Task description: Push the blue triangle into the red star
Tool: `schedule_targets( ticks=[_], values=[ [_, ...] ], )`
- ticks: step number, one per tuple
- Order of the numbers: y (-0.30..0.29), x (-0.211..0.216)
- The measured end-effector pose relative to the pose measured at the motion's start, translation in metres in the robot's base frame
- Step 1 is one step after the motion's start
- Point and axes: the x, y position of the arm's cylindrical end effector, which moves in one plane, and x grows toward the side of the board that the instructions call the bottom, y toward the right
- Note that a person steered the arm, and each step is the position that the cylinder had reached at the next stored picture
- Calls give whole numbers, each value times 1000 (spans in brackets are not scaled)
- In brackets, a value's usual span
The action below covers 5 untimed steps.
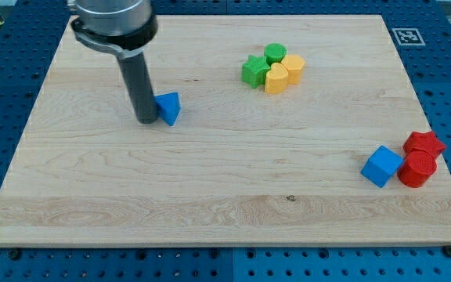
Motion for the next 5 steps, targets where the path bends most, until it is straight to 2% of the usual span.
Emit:
schedule_targets(
  ticks=[2, 4, 5],
  values=[
    [74, 3],
    [-20, -7],
    [-23, -38]
  ],
)
